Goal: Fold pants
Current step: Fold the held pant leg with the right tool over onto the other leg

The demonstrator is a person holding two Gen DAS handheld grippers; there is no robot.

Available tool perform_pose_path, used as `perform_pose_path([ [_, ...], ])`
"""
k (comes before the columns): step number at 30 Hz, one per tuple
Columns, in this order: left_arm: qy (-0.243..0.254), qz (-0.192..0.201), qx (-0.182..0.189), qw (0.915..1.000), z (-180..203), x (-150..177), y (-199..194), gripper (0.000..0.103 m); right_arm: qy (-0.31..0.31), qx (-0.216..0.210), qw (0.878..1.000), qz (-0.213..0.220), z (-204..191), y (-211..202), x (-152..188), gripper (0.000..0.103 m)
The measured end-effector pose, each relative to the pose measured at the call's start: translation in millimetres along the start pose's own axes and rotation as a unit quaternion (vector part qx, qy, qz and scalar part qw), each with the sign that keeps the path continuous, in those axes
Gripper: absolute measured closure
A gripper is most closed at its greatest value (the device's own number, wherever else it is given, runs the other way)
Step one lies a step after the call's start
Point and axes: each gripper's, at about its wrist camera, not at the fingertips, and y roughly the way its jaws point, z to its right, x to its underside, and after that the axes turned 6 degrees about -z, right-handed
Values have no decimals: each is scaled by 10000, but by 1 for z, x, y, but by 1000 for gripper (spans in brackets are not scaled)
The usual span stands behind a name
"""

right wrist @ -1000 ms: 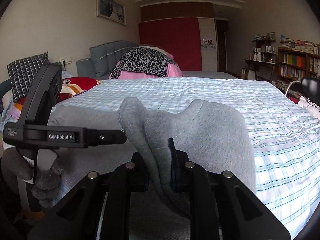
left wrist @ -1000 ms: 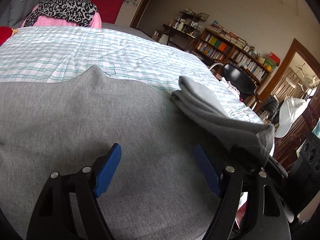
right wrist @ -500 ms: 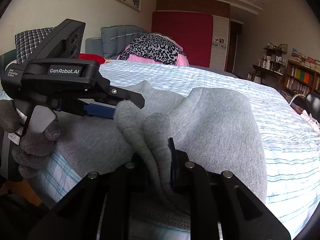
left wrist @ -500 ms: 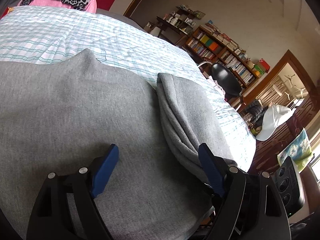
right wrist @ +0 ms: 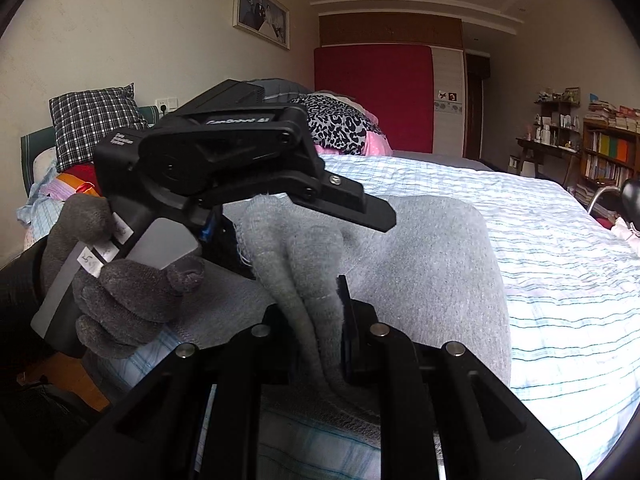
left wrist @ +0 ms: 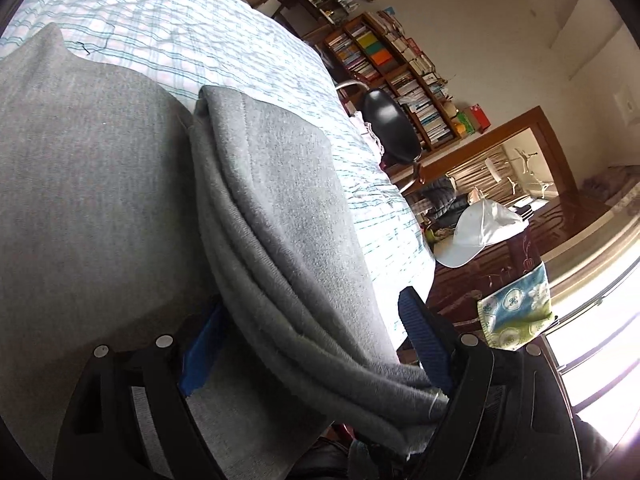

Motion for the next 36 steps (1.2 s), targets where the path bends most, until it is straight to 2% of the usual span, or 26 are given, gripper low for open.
perform_pose_path([
  [2, -74, -23, 146, 9999, -1, -8, 5, 20, 26, -28, 10000, 11, 5, -3, -2, 87],
  [4, -155, -14, 296, 9994, -3, -13, 8, 26, 67, -47, 10000, 20, 11, -5, -2, 87],
  [6, -227, 36, 289, 9993, -3, -21, 13, 39, 134, -53, 9999, 27, 15, -7, -3, 87],
  [8, -296, 87, 249, 9992, -7, -25, 13, 59, 195, -82, 9998, 38, 18, -7, -5, 87],
  [11, -310, 218, 171, 9991, -10, -29, 8, 79, 212, -116, 9997, 77, 20, -7, -9, 87],
  [14, 20, 550, -99, 9984, -2, -27, -11, 85, 193, -252, 9994, 113, 18, -5, -14, 87],
  [18, 675, 956, -951, 9886, 15, -17, -37, 85, -14, -481, 9988, 99, 3, 4, -23, 87],
  [21, 767, 1033, -1533, 9798, 5, -10, -47, 85, -180, -619, 9979, -110, -10, 20, -24, 87],
  [24, 596, 882, -1970, 9746, -20, -2, -47, 85, -309, -685, 9957, -545, -21, 40, -17, 87],
  [27, 426, 772, -2021, 9754, -40, 7, -42, 84, -383, -684, 9934, -835, -26, 50, -6, 82],
  [28, 421, 806, -1979, 9760, -43, 8, -42, 82, -405, -715, 9930, -854, -24, 49, -7, 76],
  [29, 423, 829, -1964, 9761, -44, 11, -44, 82, -403, -784, 9922, -881, -22, 46, -7, 65],
  [31, 398, 843, -1940, 9766, -43, 10, -44, 79, -269, -869, 9918, -899, -15, 40, -5, 53],
  [33, 355, 864, -1989, 9756, -42, 11, -47, 73, -102, -926, 9920, -849, -6, 28, -4, 53],
  [35, 341, 905, -2085, 9732, -40, 14, -52, 61, 125, -1024, 9918, -760, 6, 14, -3, 53],
  [36, 357, 951, -2153, 9712, -38, 16, -55, 58, 257, -1067, 9914, -708, 12, 8, -4, 53],
])
